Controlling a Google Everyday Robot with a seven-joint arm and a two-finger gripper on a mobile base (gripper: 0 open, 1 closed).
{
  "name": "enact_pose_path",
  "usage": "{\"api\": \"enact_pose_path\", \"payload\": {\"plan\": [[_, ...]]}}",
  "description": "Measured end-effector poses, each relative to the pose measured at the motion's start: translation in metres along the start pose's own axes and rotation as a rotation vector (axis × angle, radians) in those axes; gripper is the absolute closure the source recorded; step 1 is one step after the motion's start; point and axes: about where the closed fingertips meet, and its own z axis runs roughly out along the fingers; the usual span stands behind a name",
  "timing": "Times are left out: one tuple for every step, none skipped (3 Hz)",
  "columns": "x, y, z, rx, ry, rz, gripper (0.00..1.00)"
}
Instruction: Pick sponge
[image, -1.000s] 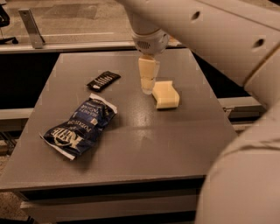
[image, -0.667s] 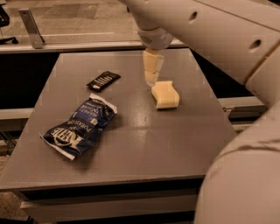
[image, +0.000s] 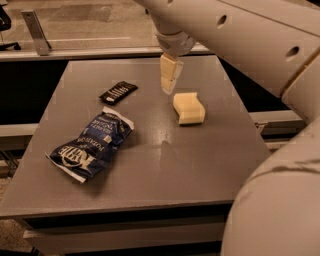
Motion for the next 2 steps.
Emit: {"api": "enact_pose_path", "payload": {"plan": [[0.001,-0.003,0.014,0.039,0.054,0.033,0.0],[0.005,-0.011,0.03,0.086,0.125,0.114,0.0]]}}
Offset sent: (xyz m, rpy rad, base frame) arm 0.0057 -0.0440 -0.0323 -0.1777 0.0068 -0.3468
